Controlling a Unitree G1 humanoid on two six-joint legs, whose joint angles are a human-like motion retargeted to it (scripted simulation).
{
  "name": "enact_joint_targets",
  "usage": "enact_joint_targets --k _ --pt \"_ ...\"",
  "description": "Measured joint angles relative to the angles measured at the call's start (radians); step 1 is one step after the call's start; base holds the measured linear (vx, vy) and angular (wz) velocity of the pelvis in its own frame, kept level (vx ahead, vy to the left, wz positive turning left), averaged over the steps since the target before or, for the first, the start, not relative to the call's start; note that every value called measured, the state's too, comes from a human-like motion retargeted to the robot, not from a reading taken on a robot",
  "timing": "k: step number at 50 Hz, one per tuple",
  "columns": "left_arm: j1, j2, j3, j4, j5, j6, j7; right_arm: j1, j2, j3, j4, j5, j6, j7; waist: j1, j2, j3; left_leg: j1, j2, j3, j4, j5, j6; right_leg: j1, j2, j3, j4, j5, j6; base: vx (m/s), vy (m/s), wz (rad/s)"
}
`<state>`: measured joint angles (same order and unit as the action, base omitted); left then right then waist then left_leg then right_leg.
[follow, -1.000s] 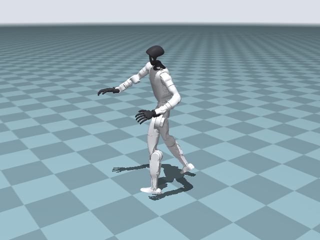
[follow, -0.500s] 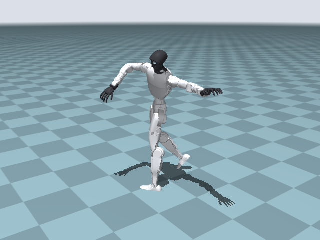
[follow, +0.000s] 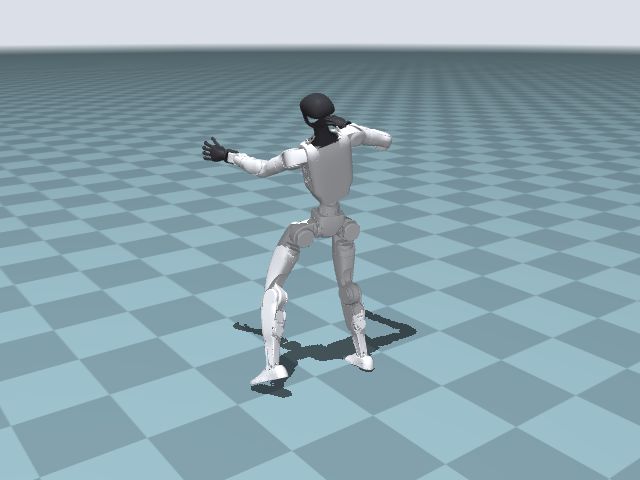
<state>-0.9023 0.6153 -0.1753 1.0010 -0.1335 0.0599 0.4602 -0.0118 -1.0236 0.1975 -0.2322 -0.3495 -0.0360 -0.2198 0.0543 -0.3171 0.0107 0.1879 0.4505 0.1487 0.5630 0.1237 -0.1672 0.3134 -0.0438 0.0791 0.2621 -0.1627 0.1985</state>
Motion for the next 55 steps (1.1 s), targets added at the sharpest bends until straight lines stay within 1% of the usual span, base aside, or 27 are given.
enact_joint_targets --k 3,5,7,8,11,15,20,25,28,32,35,37,38,40,42,45,47,51,53,55 --pt "-0.337 0.089 -0.253 -0.127 0.125 -0.034 -0.004 0.075 0.010 -0.148 0.017 0.134 -0.018 -0.047 -0.105 0.062 -0.019 0.017 -0.031 -0.130 0.005 0.112 -0.051 0.004 0.039 0.095 -0.038 0.040 0.015 -0.05 -0.27 -1.84" --pt "-0.548 0.143 -0.434 -0.207 0.216 -0.051 -0.018 0.121 0.010 -0.234 0.058 0.171 -0.012 -0.033 -0.144 0.099 -0.063 0.022 -0.046 -0.191 -0.012 0.178 -0.095 -0.052 0.076 0.168 -0.013 0.048 0.063 0.01 -0.27 -2.09" --pt "-0.719 0.203 -0.570 -0.298 0.255 -0.069 0.006 0.182 -0.001 -0.326 0.104 0.139 0.009 -0.061 -0.201 0.126 -0.080 0.030 -0.116 -0.227 -0.040 0.250 -0.095 -0.056 0.034 0.226 -0.062 0.063 0.028 -0.01 -0.02 -1.59" --pt "-0.805 0.221 -0.633 -0.340 0.276 -0.077 0.016 0.208 -0.004 -0.375 0.134 0.122 0.019 -0.076 -0.223 0.135 -0.085 0.034 -0.146 -0.240 -0.056 0.279 -0.095 -0.068 0.018 0.251 -0.069 0.065 0.034 0.00 0.02 -1.35" --pt "-1.015 0.258 -0.779 -0.457 0.338 -0.092 0.049 0.285 0.000 -0.511 0.220 0.086 0.046 -0.112 -0.286 0.188 -0.106 0.034 -0.203 -0.270 -0.092 0.332 -0.095 -0.114 -0.007 0.315 -0.084 0.068 0.040 0.01 0.01 -1.14" --pt "-1.203 0.265 -0.898 -0.593 0.391 -0.111 0.070 0.367 0.060 -0.649 0.297 0.141 0.051 -0.161 -0.359 0.276 -0.125 0.002 -0.217 -0.276 -0.118 0.348 -0.095 -0.195 0.000 0.371 -0.093 0.080 0.045 -0.01 -0.01 -0.69" --pt "-1.302 0.253 -0.956 -0.753 0.412 -0.159 0.031 0.431 0.169 -0.725 0.337 0.254 0.021 -0.179 -0.432 0.351 -0.105 -0.031 -0.199 -0.214 -0.140 0.334 -0.095 -0.263 0.007 0.397 -0.096 0.093 0.058 -0.06 -0.01 -0.24" --pt "-1.310 0.246 -0.984 -0.895 0.432 -0.207 0.011 0.455 0.250 -0.699 0.386 0.366 -0.005 -0.153 -0.469 0.385 -0.062 -0.034 -0.184 -0.149 -0.166 0.321 -0.095 -0.285 0.005 0.402 -0.102 0.105 0.063 -0.06 0.00 -0.01" --pt "-1.295 0.254 -1.002 -0.969 0.452 -0.224 0.003 0.445 0.269 -0.662 0.425 0.411 -0.013 -0.138 -0.473 0.399 -0.042 -0.036 -0.177 -0.126 -0.177 0.312 -0.095 -0.296 0.006 0.404 -0.107 0.118 0.063 -0.06 0.01 0.03" --pt "-1.265 0.273 -1.029 -1.055 0.478 -0.235 -0.016 0.419 0.295 -0.619 0.469 0.462 -0.017 -0.150 -0.471 0.400 -0.022 -0.034 -0.175 -0.099 -0.198 0.299 -0.095 -0.304 -0.003 0.400 -0.116 0.132 0.063 -0.07 0.02 0.12" --pt "-1.239 0.295 -1.045 -1.120 0.481 -0.244 -0.021 0.384 0.317 -0.591 0.511 0.555 -0.033 -0.169 -0.468 0.396 -0.007 -0.039 -0.175 -0.075 -0.205 0.282 -0.095 -0.307 -0.016 0.386 -0.122 0.137 0.063 -0.09 0.04 0.28" --pt "-1.226 0.313 -1.054 -1.162 0.475 -0.256 -0.022 0.354 0.328 -0.572 0.554 0.652 -0.057 -0.176 -0.466 0.397 0.005 -0.051 -0.168 -0.054 -0.197 0.258 -0.095 -0.311 -0.021 0.370 -0.124 0.138 0.063 -0.10 0.04 0.46" --pt "-1.219 0.318 -1.061 -1.179 0.474 -0.261 -0.020 0.349 0.340 -0.565 0.568 0.696 -0.067 -0.176 -0.467 0.394 0.008 -0.055 -0.163 -0.042 -0.197 0.244 -0.095 -0.312 -0.025 0.358 -0.126 0.138 0.063 -0.09 -0.01 0.59" --pt "-1.207 0.324 -1.074 -1.207 0.486 -0.272 -0.022 0.332 0.355 -0.555 0.616 0.789 -0.097 -0.167 -0.461 0.400 0.024 -0.062 -0.124 -0.015 -0.188 0.201 -0.095 -0.325 -0.021 0.230 -0.097 0.178 0.063 -0.09 -0.05 0.71" --pt "-1.206 0.336 -1.086 -1.230 0.495 -0.271 -0.004 0.325 0.379 -0.550 0.646 0.891 -0.115 -0.180 -0.460 0.405 0.029 -0.078 -0.110 0.037 -0.184 0.150 -0.095 -0.319 -0.015 0.297 -0.128 0.136 0.063 -0.12 0.11 0.79" --pt "-1.199 0.355 -1.104 -1.256 0.512 -0.269 0.022 0.314 0.404 -0.545 0.706 1.019 -0.141 -0.197 -0.449 0.424 0.043 -0.081 -0.059 0.135 -0.195 0.051 -0.090 -0.323 -0.004 0.238 -0.132 0.133 0.063 -0.10 0.08 1.01" --pt "-1.194 0.366 -1.112 -1.271 0.518 -0.271 0.042 0.301 0.424 -0.545 0.752 1.092 -0.157 -0.227 -0.444 0.430 0.049 -0.082 -0.043 0.205 -0.225 -0.011 -0.081 -0.329 -0.008 0.184 -0.127 0.126 0.063 -0.11 0.12 1.41" --pt "-1.163 0.405 -1.120 -1.299 0.520 -0.285 0.066 0.266 0.470 -0.551 0.868 1.168 -0.181 -0.274 -0.429 0.433 0.051 -0.085 -0.041 0.323 -0.314 -0.113 -0.068 -0.342 -0.032 0.061 -0.104 0.108 0.063 -0.11 0.18 1.69" --pt "-1.133 0.429 -1.109 -1.310 0.516 -0.296 0.068 0.228 0.494 -0.568 0.961 1.177 -0.190 -0.307 -0.412 0.427 0.050 -0.092 -0.052 0.344 -0.368 -0.140 -0.067 -0.346 -0.049 -0.005 -0.090 0.099 0.063 -0.09 0.22 1.81" --pt "-1.087 0.454 -1.088 -1.318 0.508 -0.304 0.068 0.187 0.518 -0.588 1.056 1.161 -0.188 -0.356 -0.383 0.413 0.049 -0.105 -0.065 0.334 -0.414 -0.155 -0.070 -0.342 -0.065 -0.068 -0.085 0.094 0.063 -0.07 0.23 1.72"
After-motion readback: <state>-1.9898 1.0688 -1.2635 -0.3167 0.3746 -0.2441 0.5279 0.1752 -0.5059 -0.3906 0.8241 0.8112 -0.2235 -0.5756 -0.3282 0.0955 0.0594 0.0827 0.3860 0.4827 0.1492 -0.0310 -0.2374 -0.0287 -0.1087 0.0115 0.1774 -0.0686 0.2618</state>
